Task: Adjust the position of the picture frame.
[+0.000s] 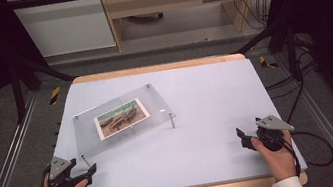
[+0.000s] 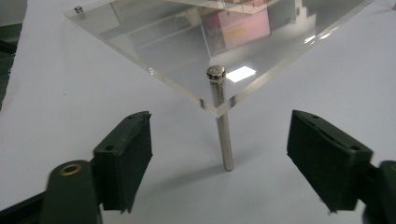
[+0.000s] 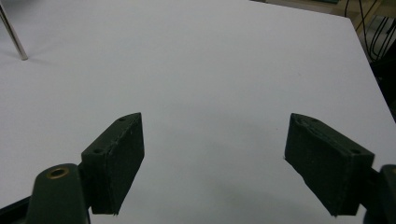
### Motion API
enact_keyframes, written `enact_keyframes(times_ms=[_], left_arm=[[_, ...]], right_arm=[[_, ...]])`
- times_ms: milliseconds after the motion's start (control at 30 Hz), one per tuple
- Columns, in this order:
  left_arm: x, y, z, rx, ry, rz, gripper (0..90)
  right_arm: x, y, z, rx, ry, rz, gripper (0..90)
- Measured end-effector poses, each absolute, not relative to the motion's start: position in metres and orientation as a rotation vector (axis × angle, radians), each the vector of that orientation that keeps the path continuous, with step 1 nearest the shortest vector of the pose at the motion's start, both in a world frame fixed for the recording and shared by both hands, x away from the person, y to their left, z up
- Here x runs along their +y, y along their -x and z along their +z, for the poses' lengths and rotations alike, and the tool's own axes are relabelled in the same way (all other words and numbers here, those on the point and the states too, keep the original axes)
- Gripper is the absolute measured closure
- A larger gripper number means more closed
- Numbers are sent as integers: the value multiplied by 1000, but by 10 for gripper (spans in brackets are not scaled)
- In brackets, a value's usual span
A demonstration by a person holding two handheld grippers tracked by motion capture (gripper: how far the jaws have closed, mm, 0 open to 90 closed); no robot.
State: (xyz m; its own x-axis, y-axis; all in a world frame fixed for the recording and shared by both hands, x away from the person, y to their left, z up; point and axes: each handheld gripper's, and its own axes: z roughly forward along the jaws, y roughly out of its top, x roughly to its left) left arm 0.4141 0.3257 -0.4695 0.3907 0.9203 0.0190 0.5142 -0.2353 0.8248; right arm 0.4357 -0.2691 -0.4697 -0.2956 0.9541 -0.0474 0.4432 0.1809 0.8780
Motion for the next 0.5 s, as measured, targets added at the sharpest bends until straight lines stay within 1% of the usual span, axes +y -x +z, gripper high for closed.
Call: enact_keyframes(times_ms=[100,133,167,200,233,300,333,400,433,467,500], left_arm=[[326,-416,-470,1241,-1870,673,371],[327,-418,-469,1242,-1829,670,449],[327,-418,-469,1242,-1829,670,511],[328,-420,-470,1241,-1815,668,539],[328,-420,-470,1241,-1815,668,596],[330,-423,-470,1246,-1794,655,653],[330,-425,-473,1246,-1790,630,702],[330,-425,-473,1245,-1789,620,757],[330,-426,-473,1239,-1789,606,757],[330,-426,-473,1243,-1787,604,779],[330,-426,-472,1243,-1780,599,825]], right_arm=[[-269,-436,-470,1837,-1312,1050,202],[-268,-436,-470,1838,-1312,1051,204],[-268,-436,-470,1838,-1312,1051,204],[-268,-436,-470,1841,-1314,1049,204],[-268,-436,-470,1841,-1314,1049,204],[-267,-436,-470,1843,-1309,1046,205],[-267,-436,-470,1844,-1309,1046,206],[-267,-436,-470,1846,-1307,1043,206],[-267,-436,-470,1846,-1307,1043,206],[-267,-437,-471,1848,-1307,1041,206],[-268,-437,-471,1848,-1308,1038,206]])
